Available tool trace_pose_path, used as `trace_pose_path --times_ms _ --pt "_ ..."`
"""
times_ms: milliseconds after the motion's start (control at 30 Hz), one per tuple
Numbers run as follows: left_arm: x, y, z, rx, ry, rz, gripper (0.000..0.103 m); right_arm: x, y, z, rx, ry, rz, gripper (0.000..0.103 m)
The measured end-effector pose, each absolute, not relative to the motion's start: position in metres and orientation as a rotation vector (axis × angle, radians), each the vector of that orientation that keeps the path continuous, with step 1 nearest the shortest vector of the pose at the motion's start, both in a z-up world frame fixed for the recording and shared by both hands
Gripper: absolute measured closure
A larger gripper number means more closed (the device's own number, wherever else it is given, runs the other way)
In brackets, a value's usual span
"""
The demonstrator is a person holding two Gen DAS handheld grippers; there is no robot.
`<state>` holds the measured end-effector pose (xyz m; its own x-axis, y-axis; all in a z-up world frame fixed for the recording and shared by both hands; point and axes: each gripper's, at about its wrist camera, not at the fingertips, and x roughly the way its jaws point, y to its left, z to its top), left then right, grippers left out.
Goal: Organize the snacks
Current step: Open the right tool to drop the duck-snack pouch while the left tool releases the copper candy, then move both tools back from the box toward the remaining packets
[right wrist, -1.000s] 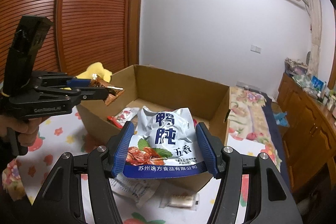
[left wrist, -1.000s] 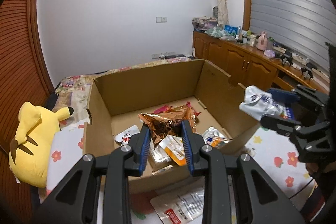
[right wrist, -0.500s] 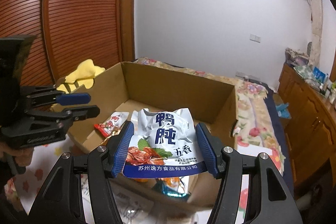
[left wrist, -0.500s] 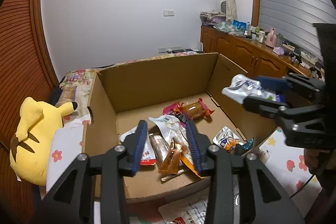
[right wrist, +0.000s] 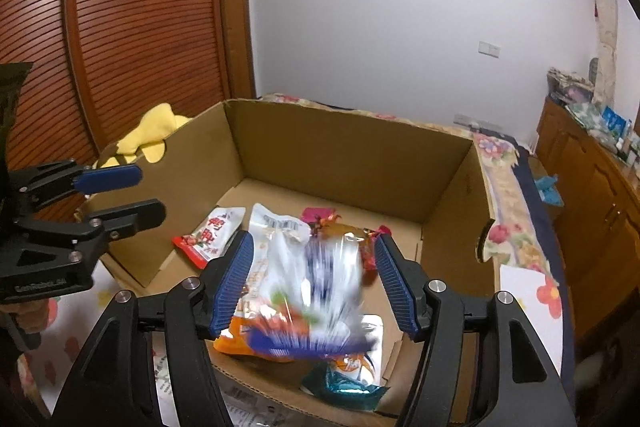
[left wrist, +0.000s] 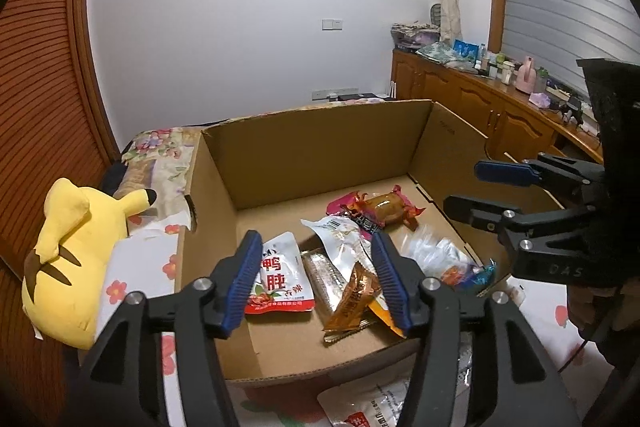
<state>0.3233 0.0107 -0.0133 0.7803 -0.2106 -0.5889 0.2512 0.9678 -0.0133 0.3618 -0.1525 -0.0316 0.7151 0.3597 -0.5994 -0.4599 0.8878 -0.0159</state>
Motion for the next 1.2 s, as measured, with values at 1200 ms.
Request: trace_pose_path --times_ms 1200 --pt "0.183 0.004 -0.003 0.085 0.558 -0.278 0.027 0.224 -0.207 0.008 -0.145 0.551 0.394 0.034"
